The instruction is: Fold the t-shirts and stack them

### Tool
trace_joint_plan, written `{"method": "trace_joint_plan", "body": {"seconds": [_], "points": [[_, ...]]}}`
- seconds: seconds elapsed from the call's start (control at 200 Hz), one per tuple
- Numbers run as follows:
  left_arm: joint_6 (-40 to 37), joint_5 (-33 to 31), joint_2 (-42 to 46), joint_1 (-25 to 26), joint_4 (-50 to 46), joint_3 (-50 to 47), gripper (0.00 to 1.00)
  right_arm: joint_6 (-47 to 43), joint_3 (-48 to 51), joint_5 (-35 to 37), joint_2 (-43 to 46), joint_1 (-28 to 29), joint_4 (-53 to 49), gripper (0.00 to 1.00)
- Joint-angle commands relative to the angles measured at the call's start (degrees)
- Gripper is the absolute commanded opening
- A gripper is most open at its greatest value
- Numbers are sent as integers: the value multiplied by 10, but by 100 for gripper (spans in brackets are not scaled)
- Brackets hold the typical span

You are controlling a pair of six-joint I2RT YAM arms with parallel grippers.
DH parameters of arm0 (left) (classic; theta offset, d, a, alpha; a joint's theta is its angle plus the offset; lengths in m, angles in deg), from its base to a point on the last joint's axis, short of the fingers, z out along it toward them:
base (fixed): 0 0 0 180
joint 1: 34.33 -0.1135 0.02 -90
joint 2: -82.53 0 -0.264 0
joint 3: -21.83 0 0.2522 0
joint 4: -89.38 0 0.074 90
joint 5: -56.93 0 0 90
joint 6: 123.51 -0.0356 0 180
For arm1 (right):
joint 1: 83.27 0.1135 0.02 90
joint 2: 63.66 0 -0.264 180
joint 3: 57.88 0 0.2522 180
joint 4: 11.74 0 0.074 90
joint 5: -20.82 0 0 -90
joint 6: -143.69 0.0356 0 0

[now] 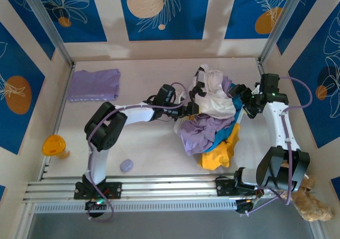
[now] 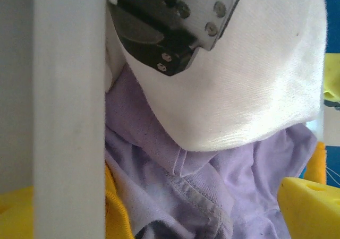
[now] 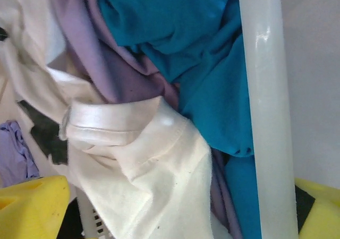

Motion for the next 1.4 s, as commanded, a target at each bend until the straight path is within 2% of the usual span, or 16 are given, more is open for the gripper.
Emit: {"method": "trace_joint_plan", "body": {"seconds": [0.0,0.14,0.26,0.44,0.655,0.865,0.98,1.035,1.18,1.286,1.396], "points": [[-21,-20,38,13,-1,17,99,-15,13,-65,-23,-1,-1,99],[-42,-40,52,13,-37,22,99,-33,9,-65,-64,-4,-10,99],[-44,-33,53,14,-45,26,99,-36,7,-48,-78,-21,-30,99],[-60,-41,67,16,-65,16,99,-36,2,-3,-49,-54,-61,99],[-56,-35,57,31,-69,33,99,-41,-29,55,26,-49,-113,99],[2,-42,8,71,1,65,99,-22,-63,43,109,-5,-160,99],[5,-69,-8,81,6,91,99,11,-57,-13,120,37,-169,99],[-18,-92,-1,75,-30,99,99,35,-46,-5,116,67,-172,99],[-86,-124,47,40,-118,89,99,101,-23,102,81,128,-189,99],[-110,-124,92,12,-148,55,99,157,17,144,46,124,-152,99],[-133,-128,138,-17,-171,12,99,188,46,158,0,106,-89,99]]}}
